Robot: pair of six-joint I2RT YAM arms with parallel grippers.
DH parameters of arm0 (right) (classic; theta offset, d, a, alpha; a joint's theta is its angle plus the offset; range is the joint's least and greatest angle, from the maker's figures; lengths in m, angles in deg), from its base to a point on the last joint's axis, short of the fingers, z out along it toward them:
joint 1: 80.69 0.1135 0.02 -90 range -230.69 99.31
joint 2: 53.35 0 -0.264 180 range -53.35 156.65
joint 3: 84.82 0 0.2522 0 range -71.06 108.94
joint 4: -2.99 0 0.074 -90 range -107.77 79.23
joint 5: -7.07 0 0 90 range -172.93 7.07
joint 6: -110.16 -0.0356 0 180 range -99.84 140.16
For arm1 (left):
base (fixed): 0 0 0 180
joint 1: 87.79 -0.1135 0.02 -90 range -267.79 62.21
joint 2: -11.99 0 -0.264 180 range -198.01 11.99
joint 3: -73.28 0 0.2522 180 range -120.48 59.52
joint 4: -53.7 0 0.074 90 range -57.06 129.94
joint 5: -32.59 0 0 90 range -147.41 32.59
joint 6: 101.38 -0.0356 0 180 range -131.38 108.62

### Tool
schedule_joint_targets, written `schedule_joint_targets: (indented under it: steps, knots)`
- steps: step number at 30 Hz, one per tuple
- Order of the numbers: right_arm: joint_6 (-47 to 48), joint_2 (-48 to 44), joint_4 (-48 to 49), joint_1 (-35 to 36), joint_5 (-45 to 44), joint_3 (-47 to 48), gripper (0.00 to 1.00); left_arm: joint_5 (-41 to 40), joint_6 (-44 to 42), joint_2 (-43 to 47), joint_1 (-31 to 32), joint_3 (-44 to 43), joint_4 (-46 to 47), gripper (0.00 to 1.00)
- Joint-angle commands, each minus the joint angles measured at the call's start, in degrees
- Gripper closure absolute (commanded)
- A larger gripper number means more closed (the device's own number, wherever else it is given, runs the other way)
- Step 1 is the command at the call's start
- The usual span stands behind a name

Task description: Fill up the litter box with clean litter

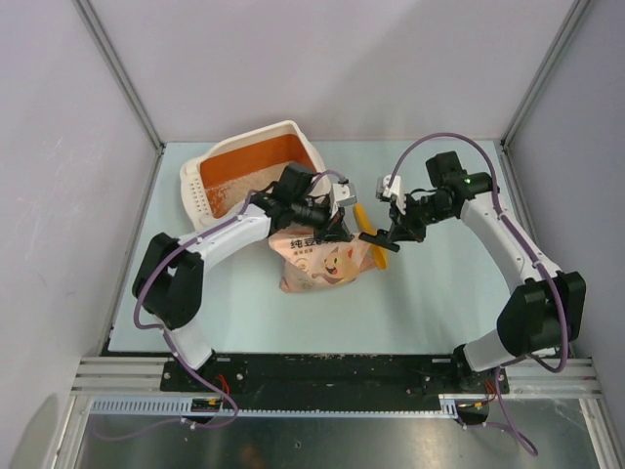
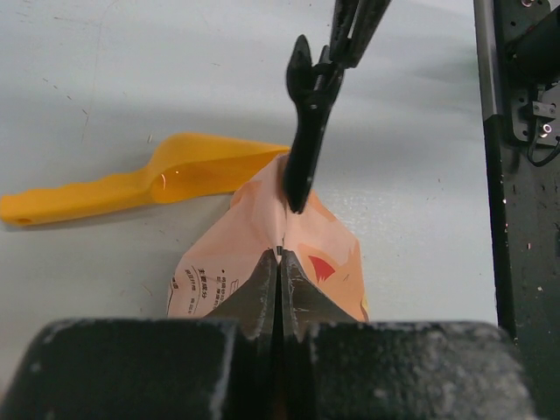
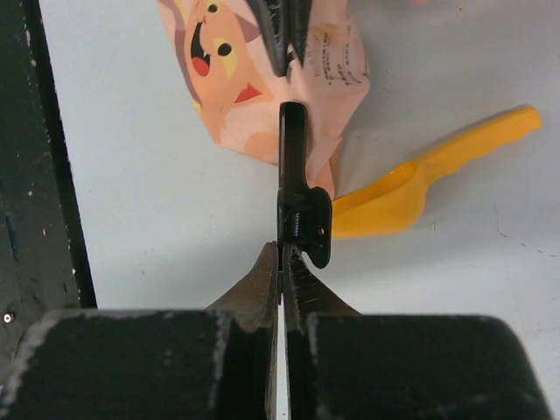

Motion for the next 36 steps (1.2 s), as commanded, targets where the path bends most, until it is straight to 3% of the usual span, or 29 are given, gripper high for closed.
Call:
schedule_joint_targets:
  steps: [1, 3, 7, 16, 30, 36]
  knots:
    - [-4.9, 0.7, 5.5, 0.0, 1.1, 0.7, 1.00, 3.1, 1.4, -0.6, 0.9, -1.8, 1.0, 0.95]
    - [-6.5, 0.9, 6.4, 0.1, 1.5, 0.6, 1.00, 3.4, 1.7, -1.0, 0.7, -2.0, 1.1, 0.91]
    - [-6.6, 1.6, 6.5, 0.4, 1.5, 0.5, 1.00, 3.8, 2.5, -1.4, 0.8, -2.3, 1.1, 0.70]
    - [-6.7, 2.2, 5.6, 0.7, 3.8, 0.4, 1.00, 6.6, 8.8, -3.4, 0.0, -3.0, 3.9, 0.64]
    - [-7.7, 2.5, 7.3, 1.4, 2.0, -1.0, 1.00, 9.5, 14.6, -5.4, -0.5, -4.3, 7.9, 0.67]
    - [-9.0, 3.0, 8.4, 1.5, 1.8, -1.2, 1.00, 10.6, 14.7, -6.0, -0.6, -4.4, 8.5, 0.93]
